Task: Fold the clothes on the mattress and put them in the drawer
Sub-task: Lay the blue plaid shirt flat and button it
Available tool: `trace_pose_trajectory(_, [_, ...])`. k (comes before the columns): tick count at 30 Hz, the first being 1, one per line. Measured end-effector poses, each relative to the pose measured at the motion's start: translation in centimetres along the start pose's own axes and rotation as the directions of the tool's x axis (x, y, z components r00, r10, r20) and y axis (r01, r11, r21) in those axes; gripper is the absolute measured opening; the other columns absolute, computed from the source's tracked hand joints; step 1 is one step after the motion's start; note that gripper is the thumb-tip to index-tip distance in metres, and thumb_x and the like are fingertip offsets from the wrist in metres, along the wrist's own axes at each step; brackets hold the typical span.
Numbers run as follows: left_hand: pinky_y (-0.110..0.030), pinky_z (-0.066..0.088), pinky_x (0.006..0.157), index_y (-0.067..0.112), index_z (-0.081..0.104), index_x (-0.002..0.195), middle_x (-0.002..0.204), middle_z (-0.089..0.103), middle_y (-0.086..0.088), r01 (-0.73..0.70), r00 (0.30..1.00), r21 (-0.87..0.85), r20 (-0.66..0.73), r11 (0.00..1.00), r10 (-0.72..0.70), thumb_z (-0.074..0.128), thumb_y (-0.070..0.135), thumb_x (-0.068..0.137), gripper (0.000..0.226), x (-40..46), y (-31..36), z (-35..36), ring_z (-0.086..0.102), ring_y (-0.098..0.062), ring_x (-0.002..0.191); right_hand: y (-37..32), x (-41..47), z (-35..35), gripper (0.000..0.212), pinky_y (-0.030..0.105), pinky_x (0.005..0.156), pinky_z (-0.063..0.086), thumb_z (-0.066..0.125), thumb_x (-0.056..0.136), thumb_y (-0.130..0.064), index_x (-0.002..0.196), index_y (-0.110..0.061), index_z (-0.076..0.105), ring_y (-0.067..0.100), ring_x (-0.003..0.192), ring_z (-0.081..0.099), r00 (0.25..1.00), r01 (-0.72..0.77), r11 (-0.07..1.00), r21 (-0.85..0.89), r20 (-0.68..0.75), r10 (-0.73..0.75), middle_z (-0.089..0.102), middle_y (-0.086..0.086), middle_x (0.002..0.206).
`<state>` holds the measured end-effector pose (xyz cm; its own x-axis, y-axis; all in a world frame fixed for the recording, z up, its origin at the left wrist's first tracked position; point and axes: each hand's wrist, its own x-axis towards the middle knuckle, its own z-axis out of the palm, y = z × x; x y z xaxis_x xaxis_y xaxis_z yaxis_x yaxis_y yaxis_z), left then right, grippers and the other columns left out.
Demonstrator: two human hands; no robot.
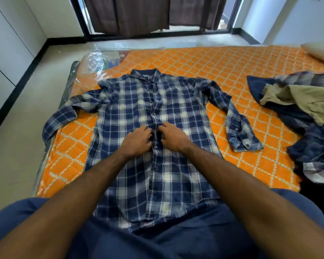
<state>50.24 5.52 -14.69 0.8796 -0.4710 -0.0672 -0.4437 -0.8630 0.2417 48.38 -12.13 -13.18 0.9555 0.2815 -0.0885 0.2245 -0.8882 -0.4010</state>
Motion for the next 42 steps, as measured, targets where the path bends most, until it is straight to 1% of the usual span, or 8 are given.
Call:
trace_pose_trajectory(8, [-0.048, 0.049, 0.085, 0.01, 0.056, 0.105, 0.106, 0.056, -0.008, 0.087, 0.966, -0.077, -0.236, 0.993, -0.103, 0.053, 0.021, 0.094, 0.016, 10.5, -4.5, -0.3, 0.055, -0.026, 0.096, 4.1, 10.6, -0.4, 0.01, 0.045, 0.091, 0.051, 0.054, 0.091, -0.009, 0.096, -0.017, 0.057, 0.019, 0.101, 0.052, 0.989, -0.027, 0.992, 0.127, -0.141, 0.045, 0.056, 0.0, 0.105])
trace_pose_trajectory(10, [-0.044, 0.049, 0.085, 0.009, 0.056, 0.107, 0.107, 0.056, -0.008, 0.101, 0.956, -0.187, -0.252, 0.977, -0.147, 0.054, 0.018, 0.095, 0.015, 13.8, -5.7, -0.4, 0.055, -0.025, 0.097, 5.0, 13.5, -0.8, 0.003, 0.046, 0.084, 0.056, 0.056, 0.095, -0.019, 0.098, -0.018, 0.056, 0.018, 0.091, 0.06, 0.973, -0.09, 0.968, 0.235, -0.189, 0.137, 0.061, -0.001, 0.099])
trace_pose_trajectory(13, [-0.043, 0.05, 0.086, 0.01, 0.055, 0.108, 0.109, 0.058, -0.007, 0.128, 0.949, -0.339, -0.231, 0.932, -0.215, 0.055, 0.017, 0.097, 0.013, 17.3, -6.6, -0.3, 0.057, -0.024, 0.097, 5.6, 16.8, -0.7, 0.027, 0.044, 0.077, 0.057, 0.061, 0.094, -0.05, 0.096, -0.024, 0.053, 0.016, 0.079, 0.065, 0.919, -0.233, 0.903, 0.36, -0.222, 0.326, 0.065, -0.007, 0.085])
trace_pose_trajectory(16, [-0.042, 0.052, 0.083, 0.013, 0.056, 0.106, 0.107, 0.062, -0.005, 0.167, 0.941, -0.354, -0.223, 0.92, -0.256, 0.059, 0.02, 0.096, 0.012, 19.1, -7.4, 0.4, 0.059, -0.021, 0.093, 5.8, 18.3, -0.3, 0.045, 0.038, 0.08, 0.05, 0.061, 0.087, -0.066, 0.102, -0.025, 0.052, 0.016, 0.083, 0.064, 0.907, -0.299, 0.923, 0.241, -0.23, 0.354, 0.067, -0.007, 0.087])
trace_pose_trajectory(23, [-0.035, 0.048, 0.076, 0.018, 0.061, 0.104, 0.102, 0.063, 0.002, 0.187, 0.926, -0.402, -0.232, 0.896, -0.297, 0.06, 0.022, 0.096, 0.009, 19.2, -7.7, 1.0, 0.06, -0.017, 0.09, 5.1, 18.6, 0.1, 0.033, 0.037, 0.076, 0.045, 0.063, 0.089, -0.052, 0.101, -0.025, 0.049, 0.016, 0.082, 0.062, 0.92, -0.195, 0.971, 0.137, -0.318, 0.229, 0.063, -0.009, 0.089])
trace_pose_trajectory(30, [-0.04, 0.054, 0.085, 0.032, 0.059, 0.092, 0.103, 0.066, 0.007, 0.315, 0.918, -0.456, -0.078, 0.832, -0.39, 0.06, 0.02, 0.092, 0.012, 19.4, -7.2, -0.6, 0.062, -0.015, 0.093, 4.6, 19.0, 0.5, 0.025, 0.036, 0.079, 0.049, 0.066, 0.084, -0.047, 0.09, -0.026, 0.055, 0.015, 0.083, 0.06, 0.901, -0.292, 0.934, 0.208, -0.267, 0.341, 0.063, -0.009, 0.088])
trace_pose_trajectory(38, [-0.034, 0.055, 0.078, 0.028, 0.067, 0.102, 0.104, 0.062, 0.009, 0.244, 0.891, -0.377, -0.276, 0.893, -0.36, 0.062, 0.029, 0.093, 0.01, 18.6, -5.9, 0.8, 0.061, -0.01, 0.09, 5.5, 17.5, 3.4, 0.014, 0.029, 0.068, 0.048, 0.063, 0.091, -0.042, 0.087, -0.031, 0.055, 0.005, 0.077, 0.058, 0.798, -0.183, 0.923, 0.339, -0.497, 0.341, 0.059, -0.015, 0.087])
trace_pose_trajectory(42, [-0.034, 0.059, 0.065, 0.021, 0.07, 0.097, 0.082, 0.072, 0.006, 0.341, 0.88, -0.554, -0.095, 0.76, -0.465, 0.064, 0.024, 0.094, 0.008, 18.9, -5.8, -0.4, 0.071, -0.013, 0.07, 5.7, 17.8, 3.5, 0.011, 0.022, 0.067, 0.045, 0.067, 0.091, -0.04, 0.09, -0.032, 0.06, 0.0, 0.078, 0.057, 0.805, -0.195, 0.905, 0.379, -0.464, 0.368, 0.059, -0.016, 0.088])
